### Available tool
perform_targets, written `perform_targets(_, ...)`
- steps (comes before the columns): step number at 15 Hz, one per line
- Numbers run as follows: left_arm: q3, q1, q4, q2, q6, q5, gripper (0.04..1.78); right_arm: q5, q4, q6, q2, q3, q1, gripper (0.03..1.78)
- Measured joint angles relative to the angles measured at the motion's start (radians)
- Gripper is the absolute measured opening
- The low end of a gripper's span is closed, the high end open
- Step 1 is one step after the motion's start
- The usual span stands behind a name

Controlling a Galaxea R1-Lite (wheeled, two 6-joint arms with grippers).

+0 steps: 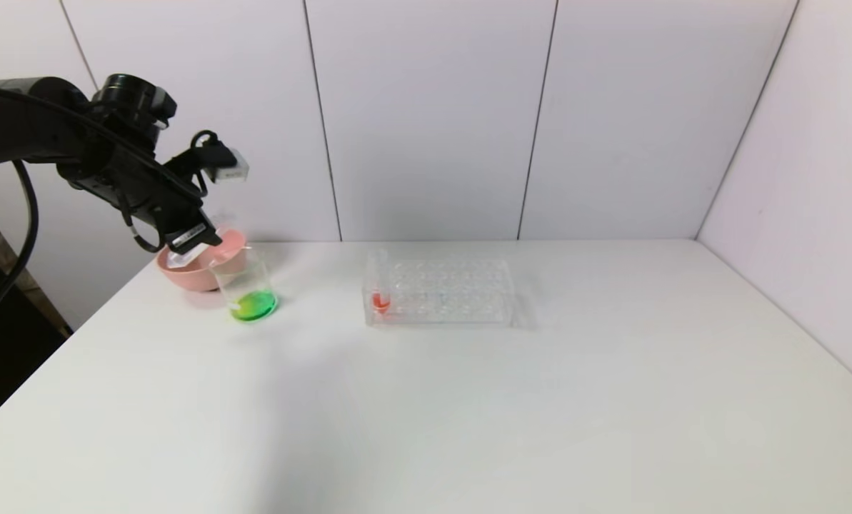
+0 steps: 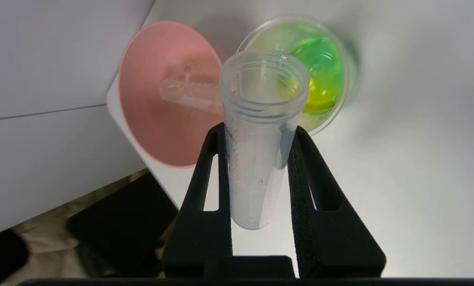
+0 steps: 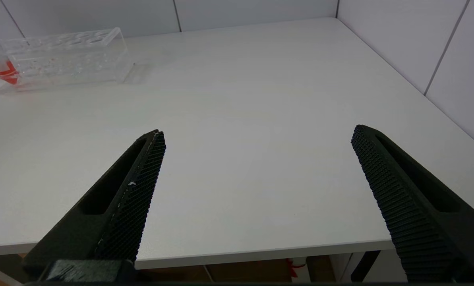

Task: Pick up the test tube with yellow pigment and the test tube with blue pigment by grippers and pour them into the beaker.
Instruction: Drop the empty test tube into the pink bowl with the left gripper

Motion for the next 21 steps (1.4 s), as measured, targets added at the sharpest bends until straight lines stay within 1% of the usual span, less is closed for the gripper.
perform_targets(2, 0.003, 0.039, -0.03, -0.017, -0.18, -0.201, 0.44, 0.0, 0.0, 0.0, 0.0, 0.0, 0.0, 1.71)
perform_targets(3, 0.007, 0.061, -0.071, -0.024, -0.275, -0.296, 0.44, 0.0, 0.0, 0.0, 0.0, 0.0, 0.0, 1.71)
perform_targets(4, 0.014, 0.082, -0.123, -0.029, -0.351, -0.361, 0.44, 0.0, 0.0, 0.0, 0.0, 0.0, 0.0, 1.71)
perform_targets(5, 0.021, 0.099, -0.177, -0.032, -0.428, -0.396, 0.44, 0.0, 0.0, 0.0, 0.0, 0.0, 0.0, 1.71)
perform_targets(9, 0.067, 0.137, -0.408, -0.035, -0.714, -0.405, 0.44, 0.0, 0.0, 0.0, 0.0, 0.0, 0.0, 1.71)
perform_targets(11, 0.11, 0.147, -0.52, -0.028, -0.795, -0.4, 0.44, 0.0, 0.0, 0.0, 0.0, 0.0, 0.0, 1.71)
perform_targets(12, 0.126, 0.151, -0.565, -0.019, -0.805, -0.399, 0.44, 0.0, 0.0, 0.0, 0.0, 0.0, 0.0, 1.71)
perform_targets(14, 0.139, 0.154, -0.615, 0.006, -0.805, -0.399, 0.44, 0.0, 0.0, 0.0, 0.0, 0.0, 0.0, 1.71)
perform_targets(16, 0.142, 0.155, -0.61, 0.024, -0.805, -0.396, 0.44, 0.0, 0.0, 0.0, 0.0, 0.0, 0.0, 1.71)
perform_targets(20, 0.127, 0.174, -0.611, 0.055, -0.796, -0.33, 0.44, 0.0, 0.0, 0.0, 0.0, 0.0, 0.0, 1.71)
perform_targets(21, 0.124, 0.185, -0.612, 0.061, -0.791, -0.327, 0.44, 0.0, 0.0, 0.0, 0.0, 0.0, 0.0, 1.71)
